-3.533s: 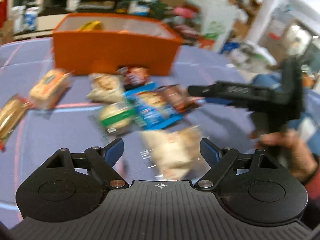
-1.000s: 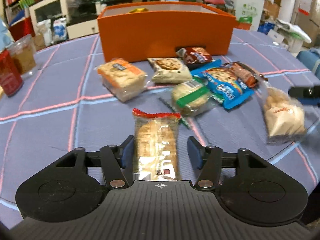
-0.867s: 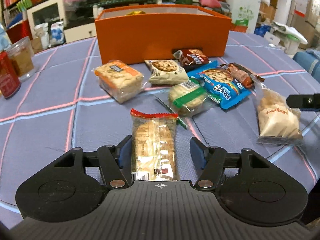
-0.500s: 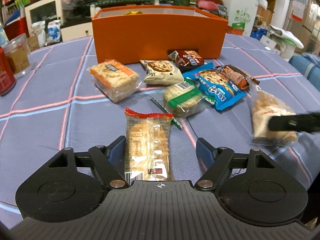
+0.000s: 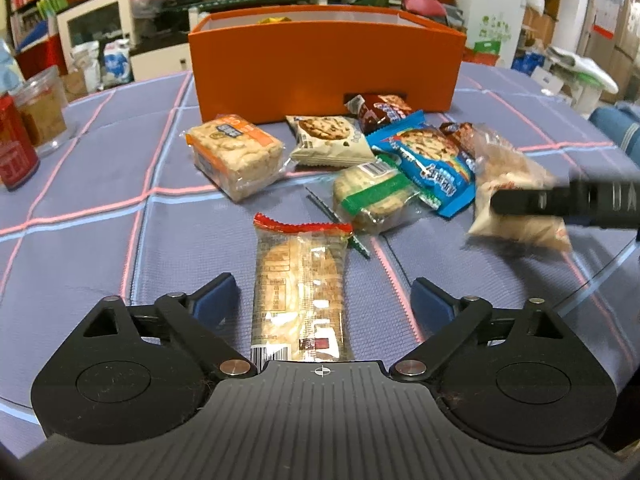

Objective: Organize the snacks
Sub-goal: 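Grasp the clear cracker roll packet with the left gripper while the right grasps the white bread bag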

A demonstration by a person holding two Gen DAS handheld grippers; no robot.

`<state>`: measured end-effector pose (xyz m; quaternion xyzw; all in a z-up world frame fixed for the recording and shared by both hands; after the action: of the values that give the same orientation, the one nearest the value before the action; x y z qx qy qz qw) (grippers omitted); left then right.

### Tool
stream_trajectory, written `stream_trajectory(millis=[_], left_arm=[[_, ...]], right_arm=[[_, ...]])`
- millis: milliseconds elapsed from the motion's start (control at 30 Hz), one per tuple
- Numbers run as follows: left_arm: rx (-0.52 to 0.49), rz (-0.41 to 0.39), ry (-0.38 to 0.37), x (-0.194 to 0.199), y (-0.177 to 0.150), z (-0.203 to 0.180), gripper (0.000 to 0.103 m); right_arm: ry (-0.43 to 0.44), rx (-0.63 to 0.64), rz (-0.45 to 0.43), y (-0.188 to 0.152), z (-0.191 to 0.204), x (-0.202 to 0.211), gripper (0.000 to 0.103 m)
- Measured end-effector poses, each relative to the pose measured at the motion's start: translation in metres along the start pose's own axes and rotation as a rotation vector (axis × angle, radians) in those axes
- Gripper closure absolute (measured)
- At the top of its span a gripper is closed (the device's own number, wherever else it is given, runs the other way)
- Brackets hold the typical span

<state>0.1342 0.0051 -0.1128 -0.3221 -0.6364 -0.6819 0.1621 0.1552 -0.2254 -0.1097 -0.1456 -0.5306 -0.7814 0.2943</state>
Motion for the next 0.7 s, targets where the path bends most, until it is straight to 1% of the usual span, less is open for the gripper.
stream_trajectory(millis=[67, 133, 200, 300, 433, 500, 567, 700], left_arm=[[-0.004, 0.000, 0.006, -0.001, -0.001, -0.001, 0.025], [-0.003, 0.000, 0.008, -0.003, -0.001, 0.000, 0.022], [-0.002, -0.001, 0.010, -0.003, -0.001, 0.001, 0.021], [0.001, -0.002, 0.014, -0.003, -0.001, 0.003, 0.020], [0.003, 0.002, 0.017, -0.001, -0.002, 0.004, 0.020], [0.007, 0.008, 0.020, 0.002, -0.005, 0.005, 0.021], [0.013, 0.011, 0.019, 0.005, -0.006, 0.006, 0.021], [0.033, 0.012, 0.048, 0.002, -0.003, 0.009, 0.020]], right_arm=[[-0.017, -0.088, 0.020, 0.008, -0.003, -0.006, 0.026], [-0.010, -0.102, 0.014, 0.013, -0.004, -0.014, 0.026], [-0.017, -0.062, 0.005, 0.016, -0.001, -0.020, 0.027], [-0.053, 0.079, 0.006, 0.014, 0.008, -0.026, 0.029], [-0.100, 0.254, 0.029, 0.003, 0.014, -0.019, 0.031], [-0.117, 0.308, 0.029, -0.004, 0.012, -0.011, 0.031], [-0.133, 0.335, 0.033, -0.007, 0.008, -0.006, 0.030], [-0.125, 0.287, 0.046, 0.000, 0.004, -0.006, 0.029]])
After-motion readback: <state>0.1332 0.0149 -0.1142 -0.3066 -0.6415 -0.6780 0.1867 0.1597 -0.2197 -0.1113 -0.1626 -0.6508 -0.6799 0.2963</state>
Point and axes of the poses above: each gripper's, at about its wrist camera, not at the fingertips, and x roughly against the way its jaws point, z to its left, y to its top, the point moved 3 cm from there along -x, roughly the way its jaws point, and after that the axes turned 6 degrees about -z, right-handed, at the moved point
